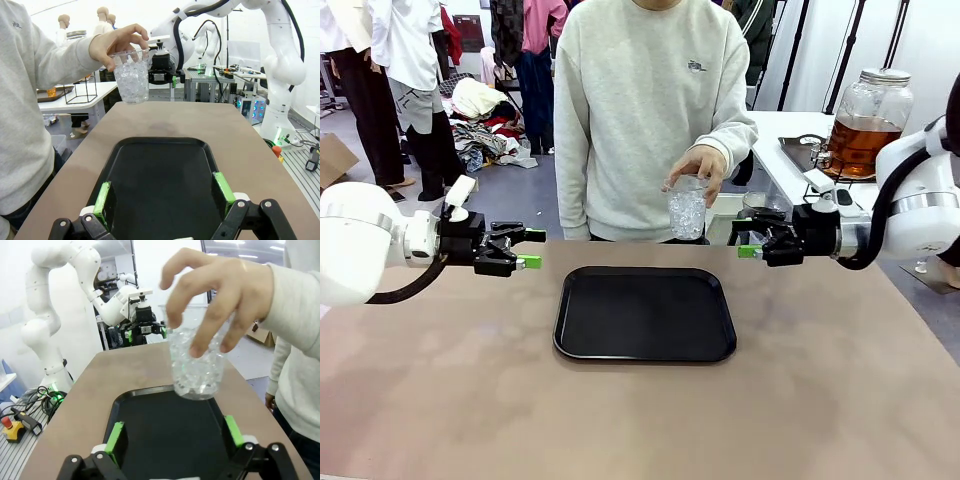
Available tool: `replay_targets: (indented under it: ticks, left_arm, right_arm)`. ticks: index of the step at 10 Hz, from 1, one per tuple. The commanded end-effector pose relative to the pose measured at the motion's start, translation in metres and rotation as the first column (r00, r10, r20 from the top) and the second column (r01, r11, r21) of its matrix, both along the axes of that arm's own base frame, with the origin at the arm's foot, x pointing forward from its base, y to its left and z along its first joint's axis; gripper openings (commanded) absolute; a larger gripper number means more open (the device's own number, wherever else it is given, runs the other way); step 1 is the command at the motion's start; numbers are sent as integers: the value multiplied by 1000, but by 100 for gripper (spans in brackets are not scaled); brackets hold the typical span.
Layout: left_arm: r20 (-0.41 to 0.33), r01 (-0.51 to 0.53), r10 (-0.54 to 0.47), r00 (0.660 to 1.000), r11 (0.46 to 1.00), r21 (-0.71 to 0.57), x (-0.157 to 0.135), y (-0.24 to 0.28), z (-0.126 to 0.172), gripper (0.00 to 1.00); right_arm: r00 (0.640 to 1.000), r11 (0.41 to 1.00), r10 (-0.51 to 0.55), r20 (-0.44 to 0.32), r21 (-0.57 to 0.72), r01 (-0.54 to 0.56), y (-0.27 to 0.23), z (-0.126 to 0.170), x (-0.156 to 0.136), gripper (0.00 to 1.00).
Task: Pour the drink into the iced cup.
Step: Open the gripper to release the iced cup you were holding.
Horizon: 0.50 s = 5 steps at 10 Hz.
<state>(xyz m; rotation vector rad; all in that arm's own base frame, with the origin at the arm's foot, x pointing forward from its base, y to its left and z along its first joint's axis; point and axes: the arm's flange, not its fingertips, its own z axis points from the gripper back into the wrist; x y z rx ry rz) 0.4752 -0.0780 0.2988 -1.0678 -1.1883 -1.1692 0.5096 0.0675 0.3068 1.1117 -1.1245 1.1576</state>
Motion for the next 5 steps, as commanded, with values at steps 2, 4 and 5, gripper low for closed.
replay_targets:
  ticks: [2,4,5]
  left_arm:
    - [-2,-2,2,1000,1000,0,0,-1,2,100]
    - [-2,-2,2,1000,1000,0,0,-1,2,100]
    - [-2,-2,2,1000,1000,0,0,-1,2,100]
  right_arm:
    - [998,1000,21,52,5,-21,-9,-3,-25,100]
    - [999,999,17,45,34,-19,-17,-6,-29,100]
    - [999,999,15,48,41,-17,-18,-5,-31,100]
